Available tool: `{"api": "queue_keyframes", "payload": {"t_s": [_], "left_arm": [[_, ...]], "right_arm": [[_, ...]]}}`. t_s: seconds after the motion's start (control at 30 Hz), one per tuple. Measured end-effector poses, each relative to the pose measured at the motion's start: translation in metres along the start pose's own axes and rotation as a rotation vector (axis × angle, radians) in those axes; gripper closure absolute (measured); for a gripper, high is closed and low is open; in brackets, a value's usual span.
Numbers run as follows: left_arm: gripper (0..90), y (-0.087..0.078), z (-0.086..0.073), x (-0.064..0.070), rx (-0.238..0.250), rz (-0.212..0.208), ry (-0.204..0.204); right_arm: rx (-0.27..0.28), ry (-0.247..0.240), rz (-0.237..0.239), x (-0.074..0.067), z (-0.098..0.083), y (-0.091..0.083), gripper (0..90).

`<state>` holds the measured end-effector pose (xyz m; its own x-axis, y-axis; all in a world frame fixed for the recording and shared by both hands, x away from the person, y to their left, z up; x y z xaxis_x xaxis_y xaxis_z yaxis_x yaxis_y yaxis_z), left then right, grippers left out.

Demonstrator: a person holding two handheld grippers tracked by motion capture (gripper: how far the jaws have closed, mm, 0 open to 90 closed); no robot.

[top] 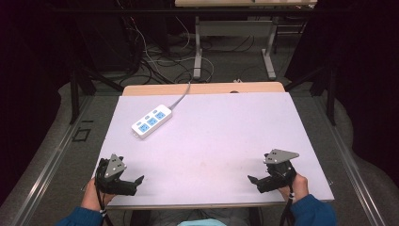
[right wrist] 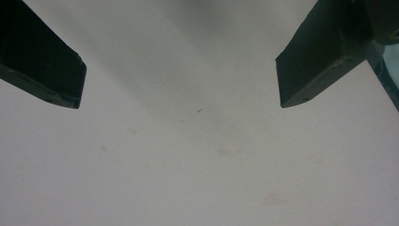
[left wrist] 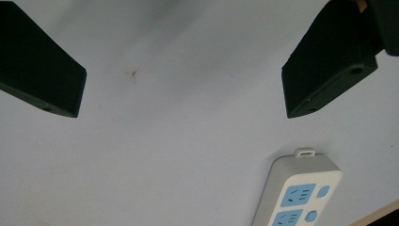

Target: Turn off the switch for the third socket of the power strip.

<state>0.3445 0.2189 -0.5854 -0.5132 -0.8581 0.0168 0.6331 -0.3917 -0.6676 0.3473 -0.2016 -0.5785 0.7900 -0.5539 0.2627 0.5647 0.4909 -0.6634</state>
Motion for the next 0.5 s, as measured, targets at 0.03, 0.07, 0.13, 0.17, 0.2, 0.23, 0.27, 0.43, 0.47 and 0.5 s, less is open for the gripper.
{"api": "queue_keyframes", "payload": {"t_s": [0.03,0.07,0.13,0.17,0.2,0.23,0.27,0.43,0.47,0.5], "left_arm": [[0.5,0.0000,0.0001,0.0002,0.001,-0.001,-0.001],[0.5,-0.0001,0.0000,0.0002,0.000,-0.002,0.000],[0.5,0.0000,0.0001,-0.0002,0.000,0.002,0.001],[0.5,0.0003,0.0003,-0.0003,0.004,0.002,0.001],[0.5,0.0005,0.0004,0.0001,0.005,0.000,-0.003],[0.5,0.0006,0.0004,0.0001,0.005,0.001,-0.004],[0.5,0.0004,0.0005,-0.0002,0.002,0.001,0.001],[0.5,0.0006,0.0005,-0.0001,-0.003,0.001,0.002],[0.5,0.0005,0.0007,-0.0003,-0.002,0.002,0.002],[0.5,0.0002,0.0010,-0.0006,0.002,0.007,0.001]], "right_arm": [[0.001,0.001,0.000,-0.0001,0.0001,0.0001,1.7],[0.001,0.001,0.000,-0.0001,0.0001,0.0001,1.7],[0.005,0.004,-0.002,0.0000,0.0004,0.0003,1.8],[0.004,0.001,-0.003,0.0003,0.0003,0.0003,1.8],[-0.002,0.003,0.003,-0.0003,-0.0001,0.0001,1.8],[0.000,-0.002,0.005,0.0000,-0.0001,0.0006,1.8],[-0.001,-0.005,0.001,0.0006,-0.0004,0.0008,1.9],[-0.004,0.000,0.004,0.0005,-0.0009,0.0005,2.0],[-0.001,-0.001,0.004,0.0005,-0.0007,0.0007,2.0],[-0.003,0.000,0.000,0.0008,-0.0009,0.0008,2.1]]}}
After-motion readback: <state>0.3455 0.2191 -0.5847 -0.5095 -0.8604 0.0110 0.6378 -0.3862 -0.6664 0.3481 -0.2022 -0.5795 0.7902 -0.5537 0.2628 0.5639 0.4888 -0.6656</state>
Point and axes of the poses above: each handheld gripper's, and its own axes: y roughly forward along the jaws, z roughly out of its top, x roughly to its right, the point moved 10 cm from there along y, roughly forward along the jaws, and after that the axes turned 14 degrees about -y, right-handed, at the moved point
